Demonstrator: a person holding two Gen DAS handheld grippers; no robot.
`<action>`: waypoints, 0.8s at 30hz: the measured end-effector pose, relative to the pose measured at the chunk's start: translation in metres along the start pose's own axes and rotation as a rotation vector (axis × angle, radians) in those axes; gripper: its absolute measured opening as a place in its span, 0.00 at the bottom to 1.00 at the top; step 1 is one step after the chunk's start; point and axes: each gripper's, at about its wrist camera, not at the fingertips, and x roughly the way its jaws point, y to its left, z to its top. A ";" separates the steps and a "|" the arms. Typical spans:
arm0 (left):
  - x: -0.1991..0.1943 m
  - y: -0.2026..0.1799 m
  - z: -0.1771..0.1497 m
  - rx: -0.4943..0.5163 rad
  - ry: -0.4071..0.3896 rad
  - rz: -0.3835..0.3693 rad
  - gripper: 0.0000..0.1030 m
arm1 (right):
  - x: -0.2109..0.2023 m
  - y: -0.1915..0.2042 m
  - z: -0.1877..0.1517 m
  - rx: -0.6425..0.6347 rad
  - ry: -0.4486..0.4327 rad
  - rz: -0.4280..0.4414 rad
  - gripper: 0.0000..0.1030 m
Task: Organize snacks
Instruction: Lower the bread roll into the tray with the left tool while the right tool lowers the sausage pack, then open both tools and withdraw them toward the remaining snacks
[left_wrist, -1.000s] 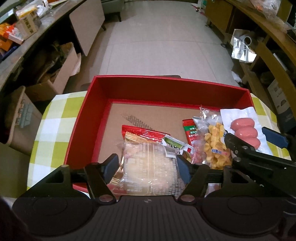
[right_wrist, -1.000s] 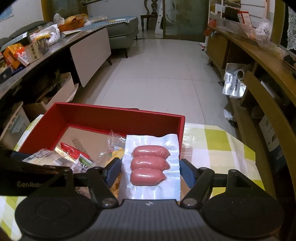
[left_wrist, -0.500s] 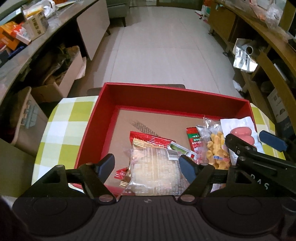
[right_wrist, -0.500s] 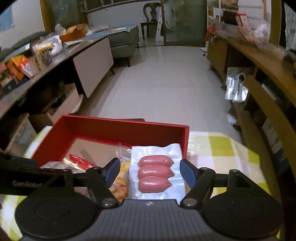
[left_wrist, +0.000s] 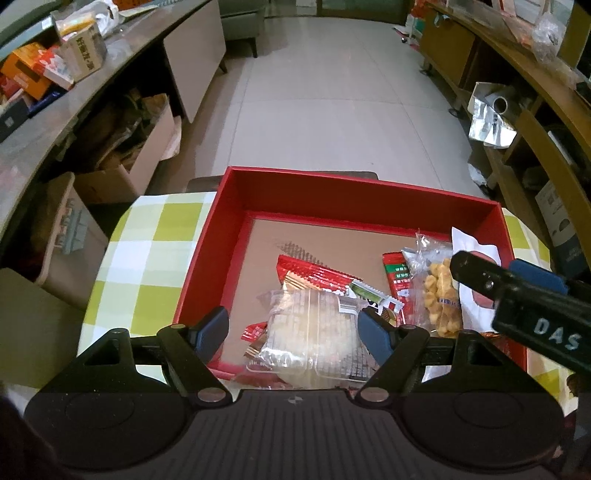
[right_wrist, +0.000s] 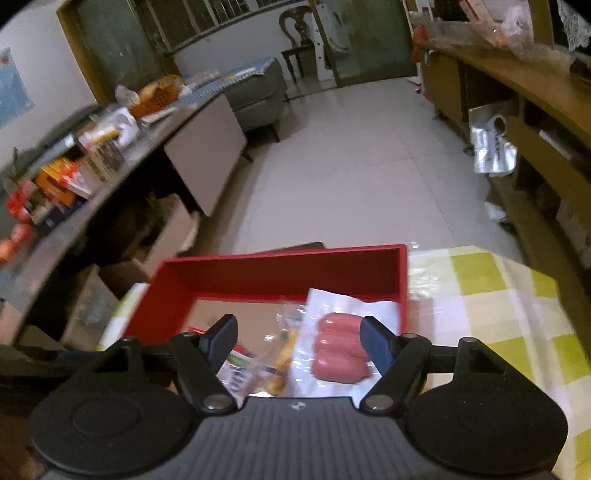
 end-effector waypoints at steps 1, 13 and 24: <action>-0.001 0.001 0.000 -0.001 0.000 0.000 0.80 | -0.001 0.001 0.000 0.007 0.001 0.011 0.77; -0.021 0.011 -0.016 0.021 -0.005 0.001 0.80 | -0.022 0.034 -0.008 -0.134 0.032 -0.086 0.77; -0.031 0.016 -0.027 0.035 -0.005 0.014 0.80 | -0.033 0.045 -0.018 -0.175 0.045 -0.096 0.77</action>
